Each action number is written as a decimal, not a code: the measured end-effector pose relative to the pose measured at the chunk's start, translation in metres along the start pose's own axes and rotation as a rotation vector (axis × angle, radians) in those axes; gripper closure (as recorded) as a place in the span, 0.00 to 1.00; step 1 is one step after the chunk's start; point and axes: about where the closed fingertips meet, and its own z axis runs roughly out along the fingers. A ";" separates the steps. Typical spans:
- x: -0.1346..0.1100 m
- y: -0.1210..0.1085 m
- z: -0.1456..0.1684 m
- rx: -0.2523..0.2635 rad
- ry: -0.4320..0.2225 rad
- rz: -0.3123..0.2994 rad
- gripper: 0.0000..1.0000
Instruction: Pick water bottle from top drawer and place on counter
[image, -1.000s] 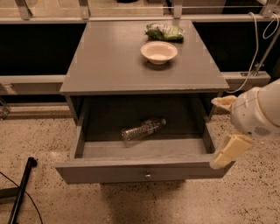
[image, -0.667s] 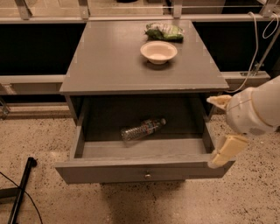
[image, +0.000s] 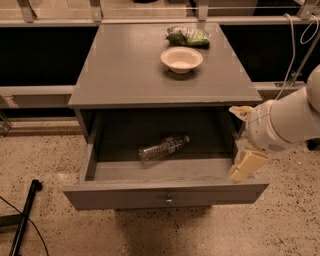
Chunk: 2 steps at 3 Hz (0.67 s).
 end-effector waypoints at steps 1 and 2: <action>-0.001 0.000 0.003 -0.002 -0.005 -0.009 0.00; -0.008 -0.003 0.024 -0.015 -0.040 -0.072 0.00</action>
Offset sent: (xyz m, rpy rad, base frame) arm 0.0282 0.0297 -0.0365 0.0208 -0.0335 0.1652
